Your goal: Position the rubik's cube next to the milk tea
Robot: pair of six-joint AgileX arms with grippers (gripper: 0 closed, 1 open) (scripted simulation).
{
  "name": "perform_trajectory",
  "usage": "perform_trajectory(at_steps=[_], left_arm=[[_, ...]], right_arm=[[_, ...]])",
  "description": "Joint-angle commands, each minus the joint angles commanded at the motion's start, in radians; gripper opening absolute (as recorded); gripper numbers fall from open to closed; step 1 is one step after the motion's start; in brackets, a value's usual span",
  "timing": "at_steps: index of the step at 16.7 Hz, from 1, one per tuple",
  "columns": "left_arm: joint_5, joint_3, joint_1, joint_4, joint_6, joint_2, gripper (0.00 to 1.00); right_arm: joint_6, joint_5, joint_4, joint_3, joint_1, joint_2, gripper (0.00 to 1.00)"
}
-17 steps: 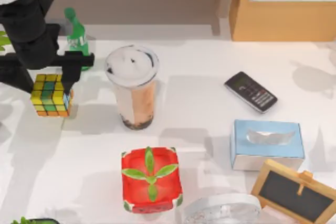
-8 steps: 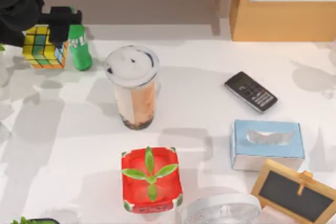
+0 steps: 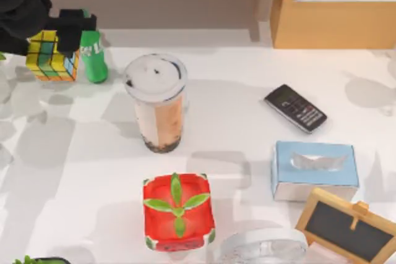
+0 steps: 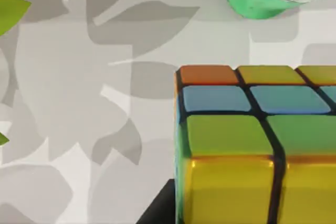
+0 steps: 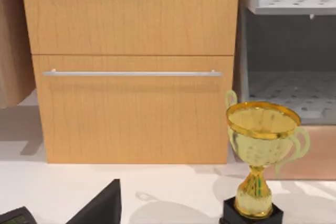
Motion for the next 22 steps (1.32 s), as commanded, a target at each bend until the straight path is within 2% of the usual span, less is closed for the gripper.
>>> perform_trajectory(at_steps=[7,12,22], left_arm=[[-0.014,-0.097,-0.029,-0.053,-0.095,0.121,0.00],[-0.015,-0.107,-0.034,-0.056,-0.100,0.132,0.00],[-0.015,-0.107,-0.034,-0.056,-0.100,0.132,0.75]], right_arm=[[0.000,0.000,0.000,0.000,0.000,0.000,1.00],[0.000,0.000,0.000,0.000,0.000,0.000,1.00],[0.000,0.000,0.000,0.000,0.000,0.000,1.00]])
